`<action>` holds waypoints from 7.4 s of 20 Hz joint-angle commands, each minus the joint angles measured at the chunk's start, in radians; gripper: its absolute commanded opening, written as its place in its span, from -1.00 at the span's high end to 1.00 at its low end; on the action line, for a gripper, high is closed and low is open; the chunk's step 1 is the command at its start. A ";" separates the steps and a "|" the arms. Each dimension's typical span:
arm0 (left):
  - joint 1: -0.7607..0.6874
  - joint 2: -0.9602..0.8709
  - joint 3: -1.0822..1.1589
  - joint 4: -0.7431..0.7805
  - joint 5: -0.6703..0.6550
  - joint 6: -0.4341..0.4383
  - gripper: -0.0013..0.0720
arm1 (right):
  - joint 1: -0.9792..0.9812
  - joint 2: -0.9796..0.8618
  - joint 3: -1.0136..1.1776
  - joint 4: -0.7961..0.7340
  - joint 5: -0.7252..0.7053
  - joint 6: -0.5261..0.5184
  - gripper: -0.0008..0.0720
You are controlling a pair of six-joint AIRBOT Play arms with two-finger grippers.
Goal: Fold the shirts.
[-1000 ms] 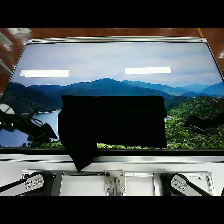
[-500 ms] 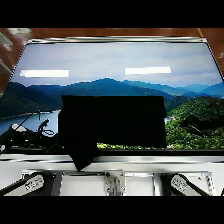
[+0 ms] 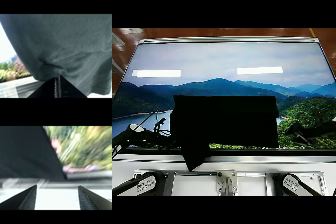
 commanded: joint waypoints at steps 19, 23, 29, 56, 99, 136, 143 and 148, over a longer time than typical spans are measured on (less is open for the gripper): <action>0.007 0.001 0.009 -0.005 -0.054 0.050 0.85 | -0.001 0.000 -0.294 0.240 -0.267 -0.013 0.62; 0.006 0.028 0.116 -0.023 -0.100 0.101 0.85 | 0.000 0.002 -0.253 0.362 -0.192 -0.183 0.80; 0.005 -0.006 0.439 -0.027 -0.091 0.035 0.85 | 0.114 0.006 -0.048 0.342 -0.331 -0.098 0.80; 0.025 -0.613 1.009 -0.116 -0.162 -0.269 -0.83 | 0.336 -0.397 0.417 0.047 -0.510 0.188 -0.89; -0.916 -0.845 1.178 -0.766 0.335 -0.114 0.85 | 0.312 0.331 0.418 0.343 -0.085 0.278 0.79; -0.025 0.121 1.118 0.099 -0.238 -0.238 0.85 | 0.873 -0.495 0.769 0.095 -0.078 0.258 -0.85; -0.025 0.121 1.118 0.099 -0.238 -0.238 0.85 | 0.671 -0.530 0.644 0.195 -0.071 0.240 -0.89; -0.025 0.121 1.118 0.099 -0.238 -0.239 0.85 | 0.705 -0.620 0.615 0.334 -0.213 0.206 -0.89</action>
